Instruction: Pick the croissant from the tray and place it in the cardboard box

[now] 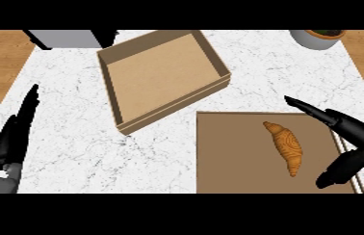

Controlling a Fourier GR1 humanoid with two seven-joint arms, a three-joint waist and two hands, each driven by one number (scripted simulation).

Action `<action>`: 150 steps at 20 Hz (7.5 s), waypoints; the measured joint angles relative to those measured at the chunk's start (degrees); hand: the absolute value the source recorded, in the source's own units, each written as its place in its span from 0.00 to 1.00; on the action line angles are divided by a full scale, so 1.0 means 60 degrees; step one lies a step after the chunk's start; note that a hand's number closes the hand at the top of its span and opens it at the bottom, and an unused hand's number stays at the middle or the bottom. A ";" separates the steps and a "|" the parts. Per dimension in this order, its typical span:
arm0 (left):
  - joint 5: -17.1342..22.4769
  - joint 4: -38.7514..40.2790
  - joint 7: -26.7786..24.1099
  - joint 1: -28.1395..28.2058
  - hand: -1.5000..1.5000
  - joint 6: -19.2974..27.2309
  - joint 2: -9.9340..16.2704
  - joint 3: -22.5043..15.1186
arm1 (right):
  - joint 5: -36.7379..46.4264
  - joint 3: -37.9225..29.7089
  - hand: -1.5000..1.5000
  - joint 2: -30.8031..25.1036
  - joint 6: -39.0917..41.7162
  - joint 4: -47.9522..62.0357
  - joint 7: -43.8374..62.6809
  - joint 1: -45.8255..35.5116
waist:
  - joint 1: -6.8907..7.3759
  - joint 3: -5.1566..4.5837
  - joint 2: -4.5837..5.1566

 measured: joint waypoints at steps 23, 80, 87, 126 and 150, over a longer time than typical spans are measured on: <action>-0.0347 0.0443 0.0307 -0.0491 0.50 -0.0503 -0.0231 0.0263 | 0.6760 0.2659 0.00 -0.0336 -0.0928 0.2587 -0.1477 -0.3408 | 0.0068 -0.0061 -0.0086; -0.2166 0.0176 0.0416 -0.0058 0.50 -0.1765 -0.1592 0.2316 | 1.1117 -0.1228 1.00 0.4105 -0.1859 0.1575 0.2803 -0.1033 | -0.0418 -0.0187 -0.0270; -0.2197 0.0188 0.0427 0.0033 0.50 -0.1708 -0.1629 0.2346 | 1.1668 -0.2488 1.00 0.5810 -0.2980 0.0450 0.7554 -0.0828 | -0.0532 -0.0174 -0.0294; -0.2714 0.0400 0.0377 -0.1028 0.50 -0.2245 -0.2025 0.2155 | 0.7815 -0.1708 1.00 0.7712 -0.7759 0.5632 1.1805 -0.9419 | 0.0652 -0.0069 0.0105; -0.2835 0.0425 0.0368 -0.1494 0.50 -0.2371 -0.2226 0.1971 | 0.5759 -0.3469 0.00 0.7713 -1.0764 0.9130 0.8970 -1.0328 | 0.1152 -0.0056 0.0329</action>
